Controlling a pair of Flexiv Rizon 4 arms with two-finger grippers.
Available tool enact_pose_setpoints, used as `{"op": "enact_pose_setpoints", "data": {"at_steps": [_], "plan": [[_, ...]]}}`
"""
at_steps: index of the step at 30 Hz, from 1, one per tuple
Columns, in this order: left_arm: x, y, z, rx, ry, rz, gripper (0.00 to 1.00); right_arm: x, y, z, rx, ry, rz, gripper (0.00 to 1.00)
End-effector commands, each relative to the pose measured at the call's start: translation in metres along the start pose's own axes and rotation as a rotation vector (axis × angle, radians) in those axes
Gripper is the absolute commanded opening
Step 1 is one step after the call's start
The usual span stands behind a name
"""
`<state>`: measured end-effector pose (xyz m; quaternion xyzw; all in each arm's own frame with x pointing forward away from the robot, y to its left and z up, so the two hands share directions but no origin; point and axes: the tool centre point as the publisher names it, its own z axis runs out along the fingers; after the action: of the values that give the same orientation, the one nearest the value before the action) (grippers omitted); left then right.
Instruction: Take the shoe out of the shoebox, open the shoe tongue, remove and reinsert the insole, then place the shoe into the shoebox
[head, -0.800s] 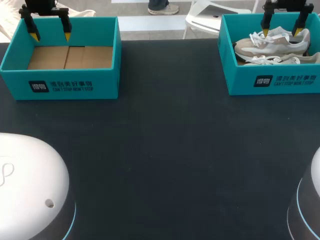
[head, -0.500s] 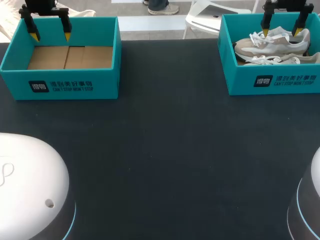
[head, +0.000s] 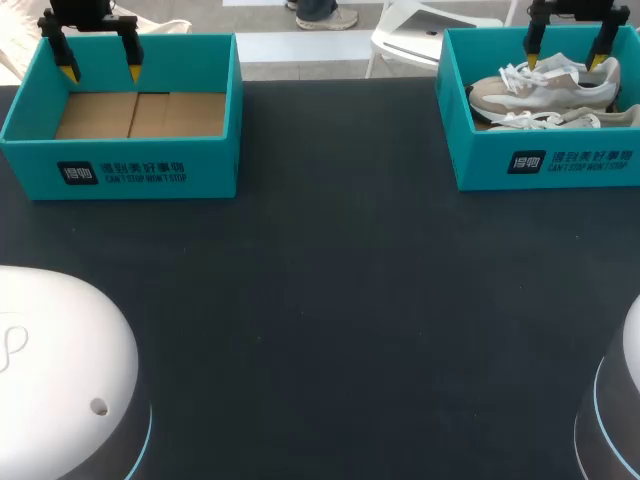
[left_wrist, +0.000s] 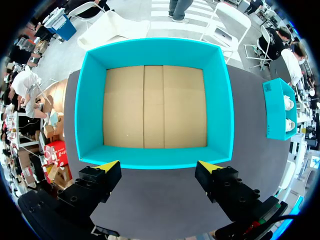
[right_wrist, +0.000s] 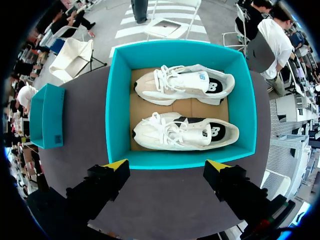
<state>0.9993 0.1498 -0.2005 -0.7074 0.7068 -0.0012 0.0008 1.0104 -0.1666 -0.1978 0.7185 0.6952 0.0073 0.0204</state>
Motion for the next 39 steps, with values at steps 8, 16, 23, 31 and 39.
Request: {"op": "enact_pose_setpoints", "data": {"at_steps": [8,16,23,31,39], "plan": [[0.0,0.0,0.0,-0.001,0.0,0.0,1.0,-0.067,-0.014,0.018,-0.073,-0.036,0.069,1.0],[0.0,0.0,0.0,-0.001,0.0,0.0,1.0,-0.11,-0.014,0.056,-0.111,-0.093,0.118,1.0],[0.0,0.0,0.0,-0.001,0.0,0.0,1.0,-0.13,-0.003,0.08,-0.133,-0.181,0.13,1.0],[0.0,0.0,0.0,-0.001,0.0,0.0,1.0,-0.133,-0.001,0.082,-0.112,-0.205,0.144,1.0],[0.0,0.0,0.0,-0.001,0.0,0.0,1.0,-0.135,0.001,0.083,-0.108,-0.189,0.129,1.0]]}}
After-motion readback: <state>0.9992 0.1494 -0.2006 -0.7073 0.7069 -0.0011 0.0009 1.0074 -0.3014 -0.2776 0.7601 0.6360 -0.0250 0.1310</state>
